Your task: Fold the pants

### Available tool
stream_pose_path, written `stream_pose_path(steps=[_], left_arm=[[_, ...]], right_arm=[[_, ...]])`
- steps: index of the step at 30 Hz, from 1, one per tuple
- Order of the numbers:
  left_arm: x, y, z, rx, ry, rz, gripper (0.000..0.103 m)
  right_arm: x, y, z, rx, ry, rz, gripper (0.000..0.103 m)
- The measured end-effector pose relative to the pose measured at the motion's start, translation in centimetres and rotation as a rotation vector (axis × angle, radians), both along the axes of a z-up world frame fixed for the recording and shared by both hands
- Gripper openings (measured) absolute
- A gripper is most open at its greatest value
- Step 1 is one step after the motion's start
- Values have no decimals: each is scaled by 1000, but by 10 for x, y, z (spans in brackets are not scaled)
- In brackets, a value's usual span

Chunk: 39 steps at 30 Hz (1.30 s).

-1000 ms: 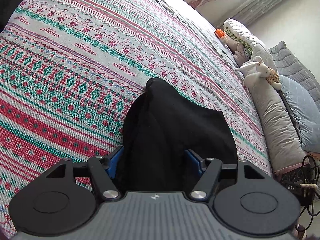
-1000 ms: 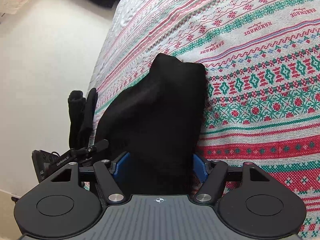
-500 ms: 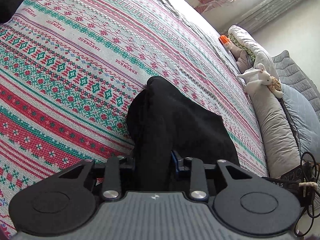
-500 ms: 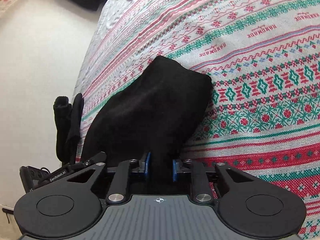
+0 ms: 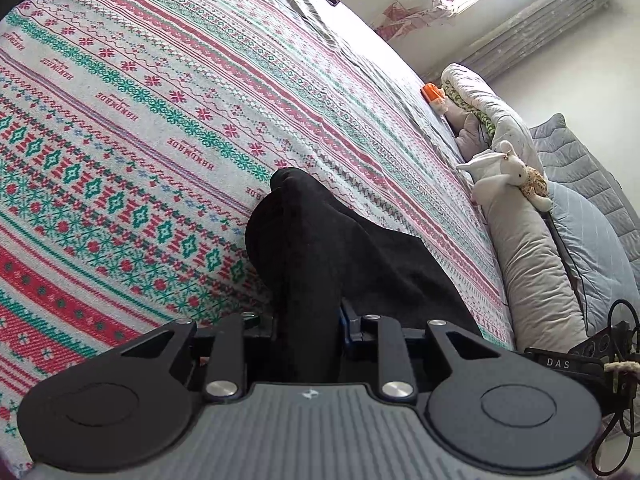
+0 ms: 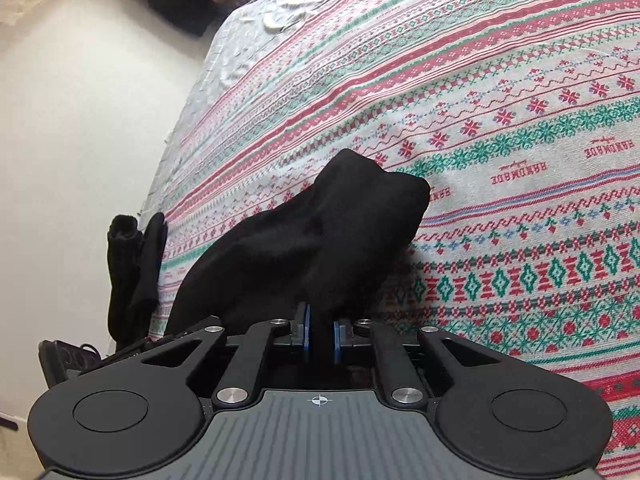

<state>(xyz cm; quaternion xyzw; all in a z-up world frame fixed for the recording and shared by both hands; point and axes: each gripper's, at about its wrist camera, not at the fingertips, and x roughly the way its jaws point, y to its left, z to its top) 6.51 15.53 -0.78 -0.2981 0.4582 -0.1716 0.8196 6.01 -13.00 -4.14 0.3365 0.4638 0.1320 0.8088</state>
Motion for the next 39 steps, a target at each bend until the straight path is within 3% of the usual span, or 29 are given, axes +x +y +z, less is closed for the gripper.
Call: stream_pose_path(steps=[7,10,11,12,14,17,20,24,25,26,27,29,34,39], left_arm=[[13,-10,-2,29,-24,-24,50],[17,-6,-3,51,-20,-67,57],[19,-3,-4,55,-14,-62,64],[22,1,-5,53,-7,-51,67],[27,10,-9,17,7,-34,71],[38,17,-15,-46,33,-48,74],[51,14,-22,-76,49,-52,74],[63,17,-34,-202,83,-16,75],[62,18,-37,-226,87,-12,68],[61,17,-40,-227,85,-18,57],[59,15,-39,-217,63,-28,56],[51,14,-31,-208,17,-45,53],[42,4,-8,-292,-83,-61,51],[47,-14,1,-397,-160,-17,51]], right_arm=[[8,-18,-11,42,36,-34,11],[9,-16,-14,22,42,-29,17],[10,-15,-16,13,52,-32,26],[11,-15,-20,9,67,-34,42],[13,-18,-30,39,90,-46,61],[18,-26,-38,116,75,-61,62],[24,-30,-44,161,47,-76,62],[30,-35,-52,225,30,-119,57],[30,-35,-52,225,23,-129,53],[31,-34,-53,210,18,-138,40],[31,-32,-52,174,16,-144,21],[30,-27,-47,103,-11,-124,14],[23,-18,-11,1,-116,-103,11],[27,-37,22,-14,-235,-137,11]])
